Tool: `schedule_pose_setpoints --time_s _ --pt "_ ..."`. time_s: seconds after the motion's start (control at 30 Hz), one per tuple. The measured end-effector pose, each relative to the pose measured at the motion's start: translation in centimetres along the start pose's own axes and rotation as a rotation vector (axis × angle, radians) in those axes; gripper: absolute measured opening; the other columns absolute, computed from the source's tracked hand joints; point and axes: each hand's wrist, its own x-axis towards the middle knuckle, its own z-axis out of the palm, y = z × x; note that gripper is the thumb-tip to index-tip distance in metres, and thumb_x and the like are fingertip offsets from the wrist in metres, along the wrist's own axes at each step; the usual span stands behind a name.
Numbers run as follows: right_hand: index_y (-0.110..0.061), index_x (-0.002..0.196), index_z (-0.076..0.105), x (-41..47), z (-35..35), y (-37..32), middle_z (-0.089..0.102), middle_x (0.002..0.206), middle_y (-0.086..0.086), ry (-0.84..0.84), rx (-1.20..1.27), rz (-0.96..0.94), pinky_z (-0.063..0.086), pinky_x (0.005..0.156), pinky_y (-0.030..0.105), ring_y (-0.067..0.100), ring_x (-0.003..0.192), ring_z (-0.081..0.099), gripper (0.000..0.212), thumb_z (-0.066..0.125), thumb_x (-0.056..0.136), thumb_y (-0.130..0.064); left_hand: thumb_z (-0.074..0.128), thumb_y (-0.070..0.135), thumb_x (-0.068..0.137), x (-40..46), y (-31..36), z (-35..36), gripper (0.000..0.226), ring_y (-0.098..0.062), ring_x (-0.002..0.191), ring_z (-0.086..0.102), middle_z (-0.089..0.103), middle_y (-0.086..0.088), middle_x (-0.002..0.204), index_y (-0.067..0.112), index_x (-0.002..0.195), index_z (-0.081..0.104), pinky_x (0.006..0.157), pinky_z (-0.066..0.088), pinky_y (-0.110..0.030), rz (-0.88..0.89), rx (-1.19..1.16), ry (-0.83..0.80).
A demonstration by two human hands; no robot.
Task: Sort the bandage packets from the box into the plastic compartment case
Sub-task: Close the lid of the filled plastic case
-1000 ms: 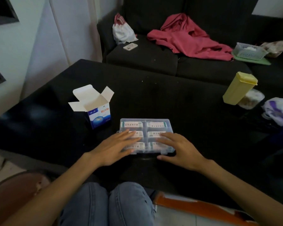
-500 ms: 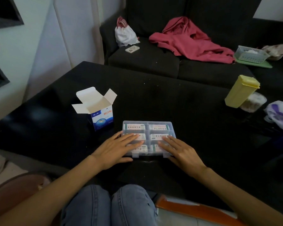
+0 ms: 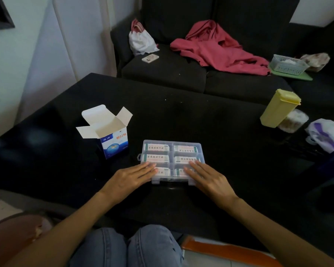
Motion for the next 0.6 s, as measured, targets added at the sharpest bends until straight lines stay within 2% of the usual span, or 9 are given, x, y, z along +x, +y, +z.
schedule_pose_setpoints --time_s 0.1,0.17,0.3,0.37,0.5,0.6 --pt "-0.022 0.138 0.042 -0.1 0.2 0.0 0.051 0.137 0.009 0.008 0.020 0.016 0.038 0.098 0.036 0.024 0.124 0.051 0.077 0.076 0.070 -0.032 0.088 0.009 0.058 0.1 0.1 0.1 0.075 -0.019 0.116 0.059 0.061 -0.008 0.127 0.013 0.127 0.057 0.093 0.050 -0.033 0.003 0.014 -0.003" --pt "-0.025 0.140 0.037 -0.2 0.0 -0.1 0.046 0.141 0.007 -0.011 0.076 0.030 0.041 0.100 0.037 0.022 0.129 0.046 0.066 0.061 0.081 -0.039 0.084 0.023 0.067 0.3 0.1 -0.1 0.063 -0.017 0.113 0.061 0.063 -0.006 0.124 0.014 0.124 0.059 0.091 0.052 -0.032 -0.008 -0.012 0.029" --pt "-0.037 0.145 0.020 -0.2 -0.9 0.0 0.023 0.154 -0.004 -0.088 0.219 0.082 0.028 0.110 0.034 0.012 0.141 0.018 0.063 0.030 0.088 -0.061 0.059 0.051 0.082 1.0 0.5 -1.1 0.049 -0.012 0.108 0.064 0.066 -0.002 0.119 0.018 0.117 0.066 0.088 0.053 -0.029 -0.068 -0.040 0.048" --pt "-0.039 0.145 0.015 -0.1 -1.1 0.1 0.017 0.155 -0.007 -0.100 0.239 0.077 0.024 0.112 0.032 0.007 0.141 0.009 0.060 0.027 0.089 -0.059 0.057 0.050 0.083 1.2 0.7 -1.2 0.044 -0.011 0.103 0.066 0.068 -0.001 0.115 0.020 0.112 0.069 0.085 0.052 -0.028 -0.092 -0.032 0.051" --pt "-0.040 0.143 0.015 -0.1 -1.1 0.2 0.017 0.155 -0.008 -0.118 0.247 0.084 0.022 0.112 0.031 0.004 0.138 0.005 0.056 0.029 0.090 -0.052 0.072 0.040 0.078 1.3 1.5 -1.0 0.048 -0.016 0.110 0.063 0.063 -0.005 0.124 0.016 0.119 0.064 0.085 0.052 -0.032 -0.195 -0.101 0.060" --pt "-0.041 0.142 0.018 0.1 -1.0 0.1 0.021 0.154 -0.008 -0.103 0.267 0.106 0.030 0.113 0.035 0.004 0.137 0.008 0.055 0.031 0.089 -0.051 0.059 0.043 0.086 1.2 1.7 -0.9 0.050 -0.018 0.116 0.059 0.058 -0.007 0.131 0.018 0.128 0.056 0.083 0.054 -0.037 -0.250 -0.153 0.077"
